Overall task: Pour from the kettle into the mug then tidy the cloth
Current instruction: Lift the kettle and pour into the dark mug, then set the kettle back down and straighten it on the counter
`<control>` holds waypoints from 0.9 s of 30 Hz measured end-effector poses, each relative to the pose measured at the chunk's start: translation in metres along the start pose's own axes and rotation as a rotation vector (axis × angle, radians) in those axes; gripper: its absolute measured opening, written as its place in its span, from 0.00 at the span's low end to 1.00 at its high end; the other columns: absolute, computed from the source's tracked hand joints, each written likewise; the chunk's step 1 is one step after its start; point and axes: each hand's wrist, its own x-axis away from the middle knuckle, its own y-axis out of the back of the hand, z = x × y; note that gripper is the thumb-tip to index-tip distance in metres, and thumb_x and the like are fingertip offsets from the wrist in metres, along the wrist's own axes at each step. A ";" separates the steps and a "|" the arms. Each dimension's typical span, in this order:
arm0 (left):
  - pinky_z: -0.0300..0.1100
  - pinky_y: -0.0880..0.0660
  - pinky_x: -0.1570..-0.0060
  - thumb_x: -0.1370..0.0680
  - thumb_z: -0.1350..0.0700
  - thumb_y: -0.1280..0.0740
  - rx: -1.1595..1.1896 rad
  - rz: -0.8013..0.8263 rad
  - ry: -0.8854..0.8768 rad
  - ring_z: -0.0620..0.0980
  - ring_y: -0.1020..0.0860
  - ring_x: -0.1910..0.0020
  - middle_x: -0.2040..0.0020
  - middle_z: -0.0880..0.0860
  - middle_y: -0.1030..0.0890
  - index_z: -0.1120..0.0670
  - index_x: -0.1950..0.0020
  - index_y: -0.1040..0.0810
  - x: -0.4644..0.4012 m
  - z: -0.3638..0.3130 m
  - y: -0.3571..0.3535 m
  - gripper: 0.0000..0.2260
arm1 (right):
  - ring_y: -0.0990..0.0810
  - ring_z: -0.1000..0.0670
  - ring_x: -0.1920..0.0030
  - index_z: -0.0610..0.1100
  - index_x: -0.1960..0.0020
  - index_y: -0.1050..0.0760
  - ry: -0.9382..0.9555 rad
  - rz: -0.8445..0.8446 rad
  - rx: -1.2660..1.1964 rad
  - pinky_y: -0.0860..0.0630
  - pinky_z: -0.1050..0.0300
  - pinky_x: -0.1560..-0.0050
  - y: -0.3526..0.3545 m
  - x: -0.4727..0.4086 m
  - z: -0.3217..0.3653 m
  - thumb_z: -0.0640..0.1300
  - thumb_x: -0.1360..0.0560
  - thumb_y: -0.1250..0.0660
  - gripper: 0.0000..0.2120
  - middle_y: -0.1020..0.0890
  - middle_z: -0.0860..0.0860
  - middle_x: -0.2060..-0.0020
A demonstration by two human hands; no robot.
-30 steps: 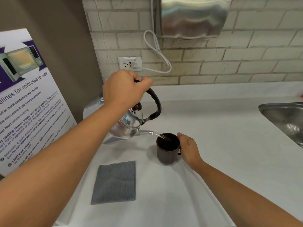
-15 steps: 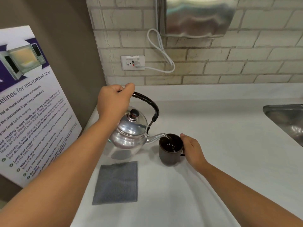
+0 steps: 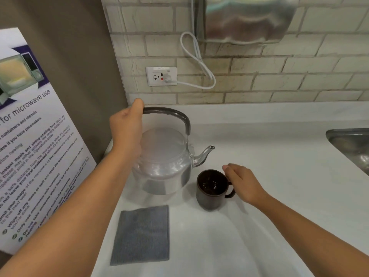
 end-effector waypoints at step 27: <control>0.35 0.41 0.79 0.31 0.53 0.35 -0.047 -0.052 0.011 0.45 0.40 0.79 0.79 0.46 0.39 0.50 0.77 0.39 -0.109 0.116 -0.015 0.18 | 0.28 0.46 0.68 0.41 0.62 0.31 0.531 0.083 0.258 0.28 0.48 0.64 -0.091 -0.170 0.104 0.57 0.20 0.45 0.22 0.27 0.47 0.69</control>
